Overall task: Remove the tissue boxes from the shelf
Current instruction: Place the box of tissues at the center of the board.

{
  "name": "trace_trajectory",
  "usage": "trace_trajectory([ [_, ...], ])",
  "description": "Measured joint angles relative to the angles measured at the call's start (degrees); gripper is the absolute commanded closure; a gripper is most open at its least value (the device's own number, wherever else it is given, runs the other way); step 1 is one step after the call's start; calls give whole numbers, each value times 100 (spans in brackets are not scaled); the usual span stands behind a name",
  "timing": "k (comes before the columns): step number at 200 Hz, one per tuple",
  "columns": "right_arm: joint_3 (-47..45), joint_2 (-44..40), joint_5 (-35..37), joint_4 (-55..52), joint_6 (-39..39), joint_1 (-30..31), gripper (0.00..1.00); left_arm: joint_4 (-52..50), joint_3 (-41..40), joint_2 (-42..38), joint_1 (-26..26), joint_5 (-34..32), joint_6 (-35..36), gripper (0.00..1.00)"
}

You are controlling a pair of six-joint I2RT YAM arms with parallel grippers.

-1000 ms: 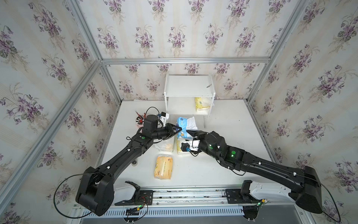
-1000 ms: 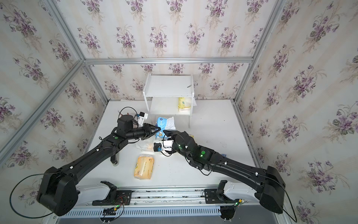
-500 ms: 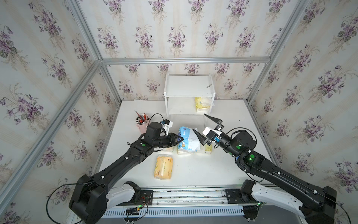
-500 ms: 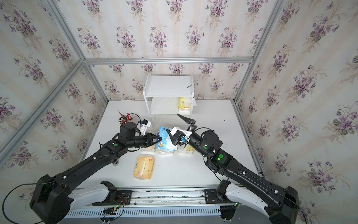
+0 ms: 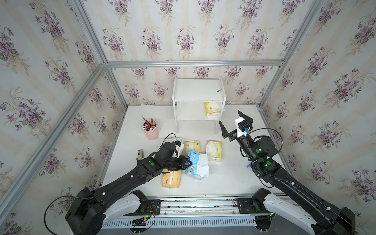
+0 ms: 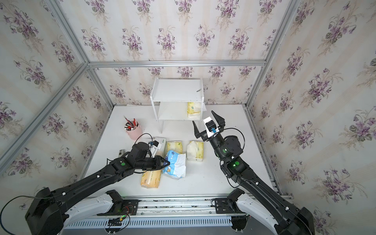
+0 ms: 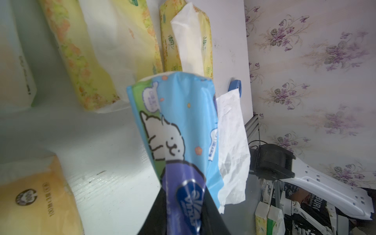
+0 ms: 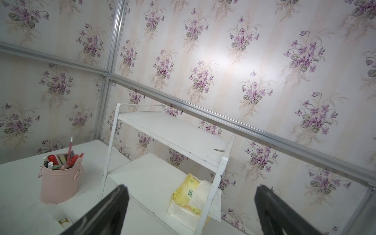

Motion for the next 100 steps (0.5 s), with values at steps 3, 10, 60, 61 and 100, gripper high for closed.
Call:
trace_trajectory([
  [3, -4, 7, 2, -2, 11, -11, 0, -22, -15, -7, -22, -17, 0, 77],
  [10, -4, 26, 13, 2, 52, -33, 0, -63, -44, -17, -70, -39, 0, 77],
  [60, 33, 212, 63, 15, 72, -79, 1, -131, -323, 55, -247, -177, -111, 75],
  [61, 33, 216, 63, 15, 72, -79, 0, -131, -326, 61, -247, -181, -111, 75],
  [100, 33, 334, 98, 28, 90, -98, 0, -35, -352, 393, -282, -262, -153, 71],
])
